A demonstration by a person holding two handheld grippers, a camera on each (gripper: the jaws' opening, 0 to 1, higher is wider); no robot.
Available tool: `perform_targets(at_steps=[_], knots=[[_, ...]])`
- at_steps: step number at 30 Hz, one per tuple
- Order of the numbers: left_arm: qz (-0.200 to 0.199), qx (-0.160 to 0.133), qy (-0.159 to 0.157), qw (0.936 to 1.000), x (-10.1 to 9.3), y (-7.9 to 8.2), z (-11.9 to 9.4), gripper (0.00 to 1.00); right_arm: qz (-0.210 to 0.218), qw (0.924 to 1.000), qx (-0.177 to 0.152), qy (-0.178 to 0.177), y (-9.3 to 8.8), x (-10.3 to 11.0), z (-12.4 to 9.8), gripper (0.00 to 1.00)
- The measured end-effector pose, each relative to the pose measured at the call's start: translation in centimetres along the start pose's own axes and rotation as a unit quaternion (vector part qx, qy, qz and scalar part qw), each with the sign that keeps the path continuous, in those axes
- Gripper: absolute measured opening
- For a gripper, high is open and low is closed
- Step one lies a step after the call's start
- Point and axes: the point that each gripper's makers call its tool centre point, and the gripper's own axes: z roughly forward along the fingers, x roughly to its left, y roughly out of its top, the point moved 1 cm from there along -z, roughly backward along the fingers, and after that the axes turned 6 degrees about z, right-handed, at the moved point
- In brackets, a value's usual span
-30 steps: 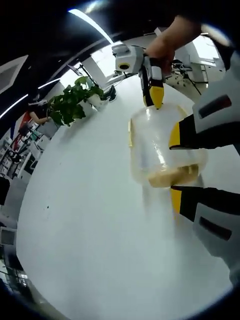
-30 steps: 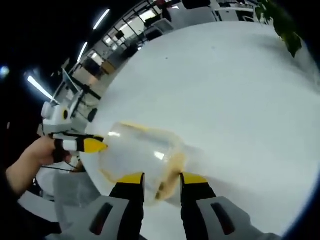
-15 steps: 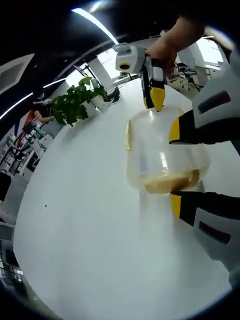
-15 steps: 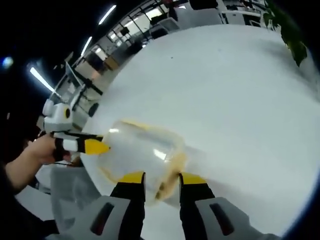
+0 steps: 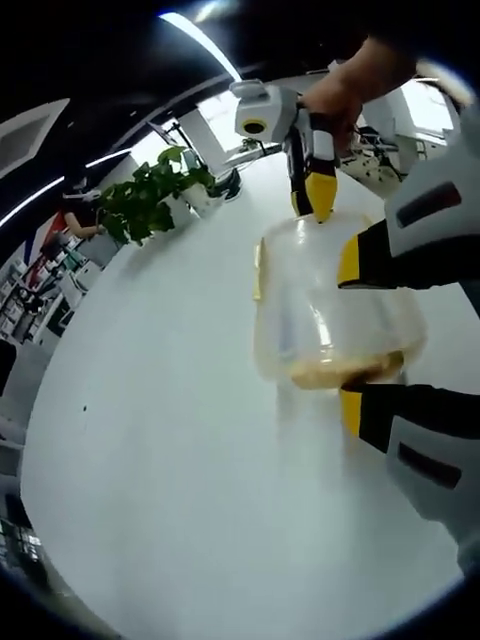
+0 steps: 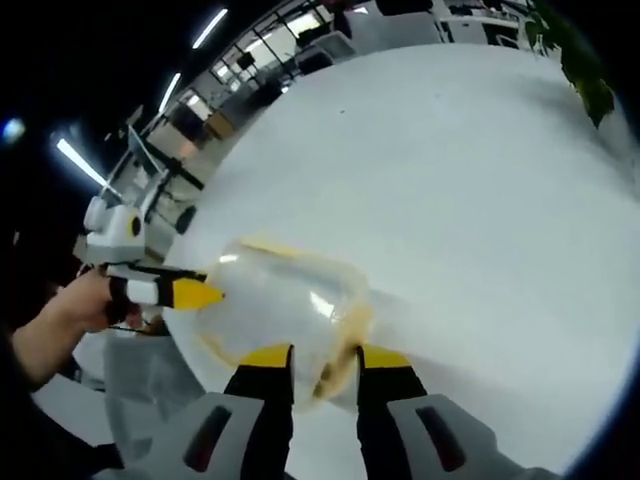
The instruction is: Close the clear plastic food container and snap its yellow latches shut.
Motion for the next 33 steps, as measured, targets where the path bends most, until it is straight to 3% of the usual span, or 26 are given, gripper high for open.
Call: perform_targets(at_steps=[8, 10, 17, 33], knots=[[0.008, -0.002, -0.003, 1.0, 0.1, 0.0, 0.2, 0.35, 0.017, 0.9998, -0.005, 0.004, 0.1, -0.2, 0.2, 0.2], [0.0, 0.001, -0.004, 1.0, 0.1, -0.1, 0.0, 0.34, 0.045, 0.9987, 0.018, 0.016, -0.6, 0.2, 0.2, 0.18], [-0.004, 0.007, -0.007, 0.9999, 0.5, -0.5, -0.2, 0.35, 0.026, 0.9995, 0.012, 0.017, 0.1, 0.0, 0.6, 0.19], [-0.001, 0.007, -0.015, 0.9999, 0.8, -0.2, 0.0, 0.38, 0.046, 0.9986, -0.004, 0.024, 0.4, -0.2, 0.4, 0.2]])
